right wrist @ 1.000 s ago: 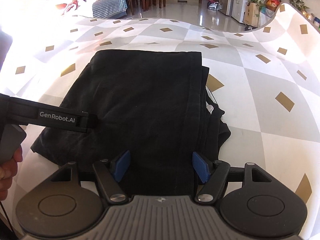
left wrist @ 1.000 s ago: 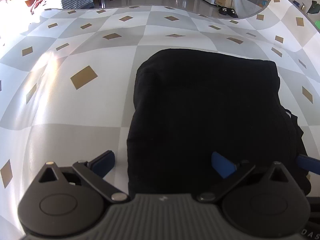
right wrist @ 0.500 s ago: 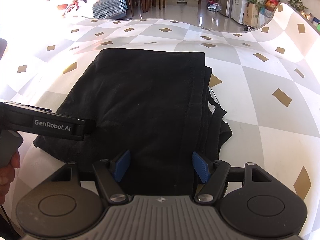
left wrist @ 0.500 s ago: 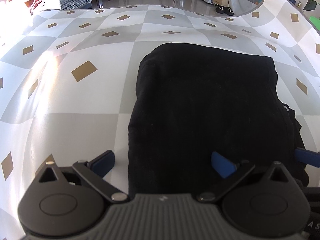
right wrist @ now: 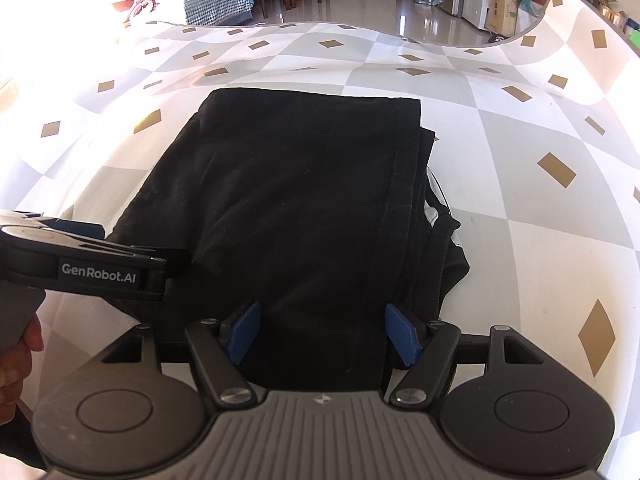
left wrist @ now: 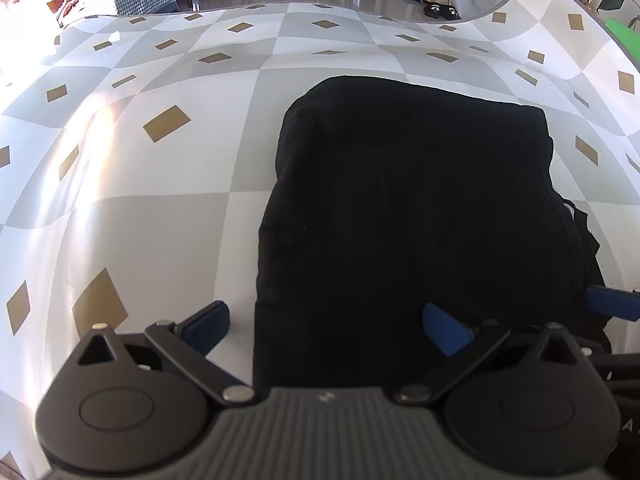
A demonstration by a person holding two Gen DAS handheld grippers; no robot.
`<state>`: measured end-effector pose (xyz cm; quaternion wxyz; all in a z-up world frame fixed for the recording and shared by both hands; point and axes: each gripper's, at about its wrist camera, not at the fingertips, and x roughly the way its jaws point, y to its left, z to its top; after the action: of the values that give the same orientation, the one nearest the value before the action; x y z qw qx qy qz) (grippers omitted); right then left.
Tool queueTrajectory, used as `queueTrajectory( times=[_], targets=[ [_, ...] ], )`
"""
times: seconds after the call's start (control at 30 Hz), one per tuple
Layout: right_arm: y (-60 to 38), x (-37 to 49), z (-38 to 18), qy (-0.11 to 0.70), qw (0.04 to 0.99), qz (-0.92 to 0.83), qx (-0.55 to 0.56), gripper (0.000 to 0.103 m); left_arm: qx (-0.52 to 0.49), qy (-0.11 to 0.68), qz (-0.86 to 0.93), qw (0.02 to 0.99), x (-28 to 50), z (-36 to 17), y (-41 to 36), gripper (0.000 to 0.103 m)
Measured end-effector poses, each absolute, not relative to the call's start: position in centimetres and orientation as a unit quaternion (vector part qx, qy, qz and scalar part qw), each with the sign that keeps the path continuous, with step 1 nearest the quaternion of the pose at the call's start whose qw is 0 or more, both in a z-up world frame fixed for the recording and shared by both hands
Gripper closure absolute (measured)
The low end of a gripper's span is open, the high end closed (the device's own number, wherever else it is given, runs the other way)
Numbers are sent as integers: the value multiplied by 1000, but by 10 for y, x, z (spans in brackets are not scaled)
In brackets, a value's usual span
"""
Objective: Fold clothes
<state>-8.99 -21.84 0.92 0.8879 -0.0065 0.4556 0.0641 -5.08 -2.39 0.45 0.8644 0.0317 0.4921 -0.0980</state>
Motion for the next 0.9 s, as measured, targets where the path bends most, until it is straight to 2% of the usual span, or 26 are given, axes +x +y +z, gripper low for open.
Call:
queueTrajectory(
  times=[0.7,0.9],
  targets=[
    [-253,-86,33,429,896,45,102,35,33,502,-89,860,-47,5,-26,0],
    [-273,-72,30,453,880,51,137,35,32,504,-92,858,-45,6,-26,0]
  ],
)
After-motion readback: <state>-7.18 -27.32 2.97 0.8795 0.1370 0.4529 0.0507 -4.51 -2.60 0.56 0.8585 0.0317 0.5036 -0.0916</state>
